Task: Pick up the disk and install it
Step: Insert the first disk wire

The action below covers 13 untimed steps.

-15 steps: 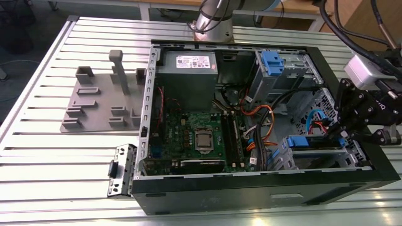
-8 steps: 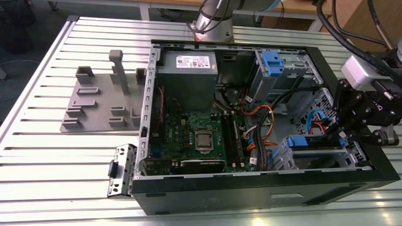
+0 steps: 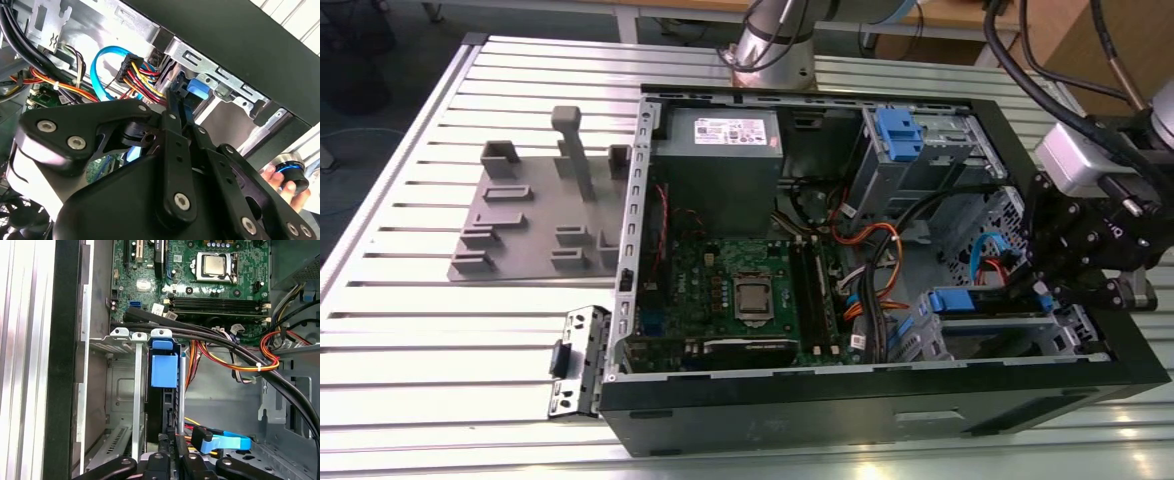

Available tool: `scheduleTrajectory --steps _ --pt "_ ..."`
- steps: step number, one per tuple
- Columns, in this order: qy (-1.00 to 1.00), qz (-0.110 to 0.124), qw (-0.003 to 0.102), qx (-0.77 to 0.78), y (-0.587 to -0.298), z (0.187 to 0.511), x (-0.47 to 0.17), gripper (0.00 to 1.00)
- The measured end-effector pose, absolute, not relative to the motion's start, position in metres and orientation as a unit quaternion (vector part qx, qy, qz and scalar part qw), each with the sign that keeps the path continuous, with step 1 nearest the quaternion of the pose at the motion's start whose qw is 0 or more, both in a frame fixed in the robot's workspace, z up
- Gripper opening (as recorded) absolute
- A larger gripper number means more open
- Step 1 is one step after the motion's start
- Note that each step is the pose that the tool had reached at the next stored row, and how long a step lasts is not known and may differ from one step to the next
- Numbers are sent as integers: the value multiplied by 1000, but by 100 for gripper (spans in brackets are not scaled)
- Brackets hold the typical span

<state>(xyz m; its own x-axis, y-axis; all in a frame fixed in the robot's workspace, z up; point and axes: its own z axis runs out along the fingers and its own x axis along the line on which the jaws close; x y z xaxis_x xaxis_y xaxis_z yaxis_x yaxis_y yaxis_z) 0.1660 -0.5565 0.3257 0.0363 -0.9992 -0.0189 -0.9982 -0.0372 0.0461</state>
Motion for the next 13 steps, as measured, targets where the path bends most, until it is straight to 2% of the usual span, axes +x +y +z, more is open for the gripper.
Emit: scheduleTrajectory --steps 5,6,13 --pt "-694 -24 9 720 -556 324 166 17" --pt "-694 -23 10 720 -556 325 166 23" --pt "-694 -26 8 720 -556 334 171 23"
